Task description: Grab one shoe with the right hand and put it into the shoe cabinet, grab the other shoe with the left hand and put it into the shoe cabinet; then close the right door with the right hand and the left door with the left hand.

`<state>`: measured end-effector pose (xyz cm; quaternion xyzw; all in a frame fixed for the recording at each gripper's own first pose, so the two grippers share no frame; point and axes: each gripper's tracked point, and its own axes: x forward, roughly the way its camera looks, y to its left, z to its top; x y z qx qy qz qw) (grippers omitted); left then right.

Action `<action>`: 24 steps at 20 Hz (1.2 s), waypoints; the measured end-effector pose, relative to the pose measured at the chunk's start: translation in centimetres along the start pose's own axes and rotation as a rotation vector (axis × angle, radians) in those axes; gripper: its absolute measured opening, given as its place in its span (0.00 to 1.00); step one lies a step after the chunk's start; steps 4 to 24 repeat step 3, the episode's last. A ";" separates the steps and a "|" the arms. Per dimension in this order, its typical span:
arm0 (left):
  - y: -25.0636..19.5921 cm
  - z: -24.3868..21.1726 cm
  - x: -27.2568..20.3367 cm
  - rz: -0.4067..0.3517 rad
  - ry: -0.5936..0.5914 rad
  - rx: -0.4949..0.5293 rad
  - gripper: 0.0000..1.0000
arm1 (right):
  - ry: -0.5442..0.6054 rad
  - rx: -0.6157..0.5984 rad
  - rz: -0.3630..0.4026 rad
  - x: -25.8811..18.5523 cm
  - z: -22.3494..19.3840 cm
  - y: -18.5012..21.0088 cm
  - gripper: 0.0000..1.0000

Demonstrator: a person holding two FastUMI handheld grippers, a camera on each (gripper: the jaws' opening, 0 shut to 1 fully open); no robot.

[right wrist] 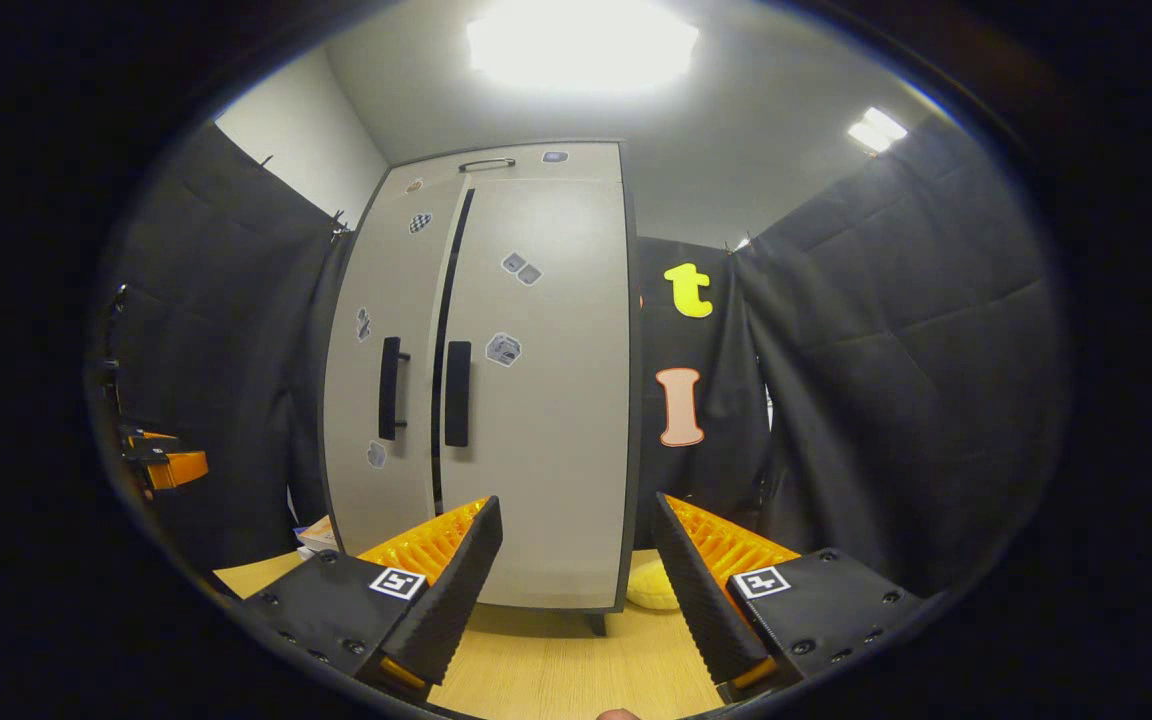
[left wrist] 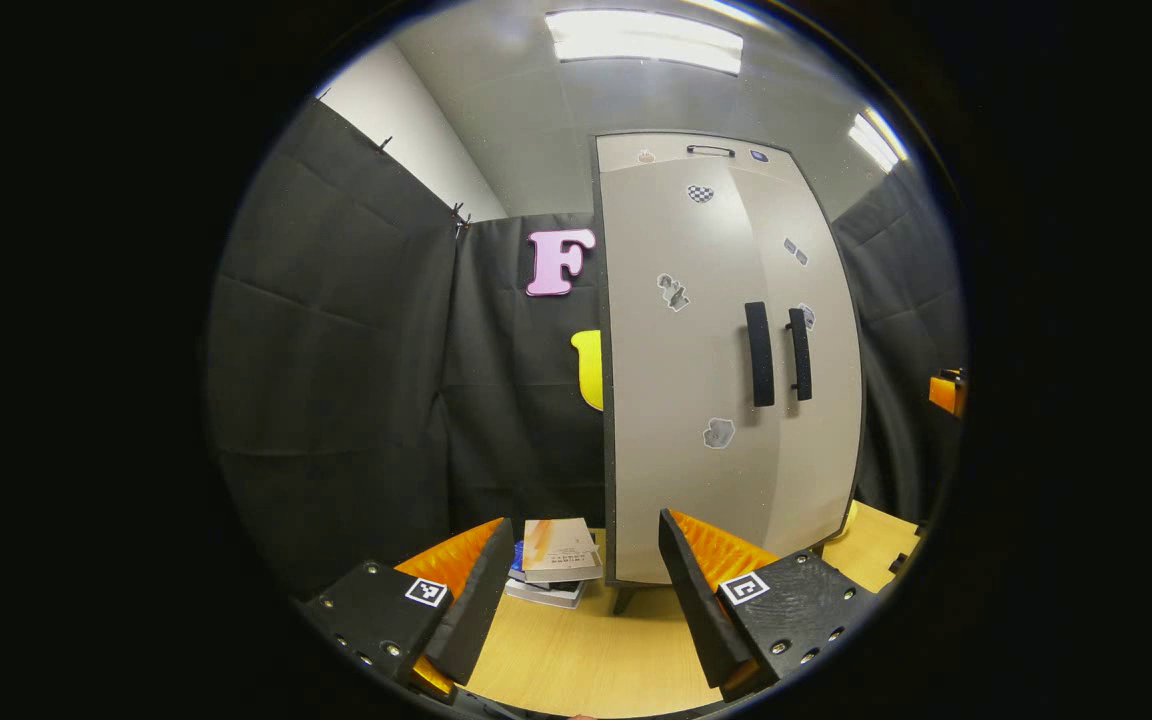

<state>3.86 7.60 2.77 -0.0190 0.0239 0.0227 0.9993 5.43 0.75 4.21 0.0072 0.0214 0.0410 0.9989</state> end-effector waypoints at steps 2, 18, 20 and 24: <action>0.0 0.0 -0.1 -0.002 0.004 0.002 0.79 | -0.005 -0.002 0.000 -0.2 0.1 -0.1 0.95; 0.0 0.1 -0.1 -0.001 0.002 0.003 0.79 | -0.008 -0.002 0.000 -0.4 0.1 -0.1 0.93; 0.0 0.1 -0.1 -0.001 0.002 0.003 0.79 | -0.008 -0.002 0.000 -0.4 0.1 -0.1 0.93; 0.0 0.1 -0.1 -0.001 0.002 0.003 0.79 | -0.008 -0.002 0.000 -0.4 0.1 -0.1 0.93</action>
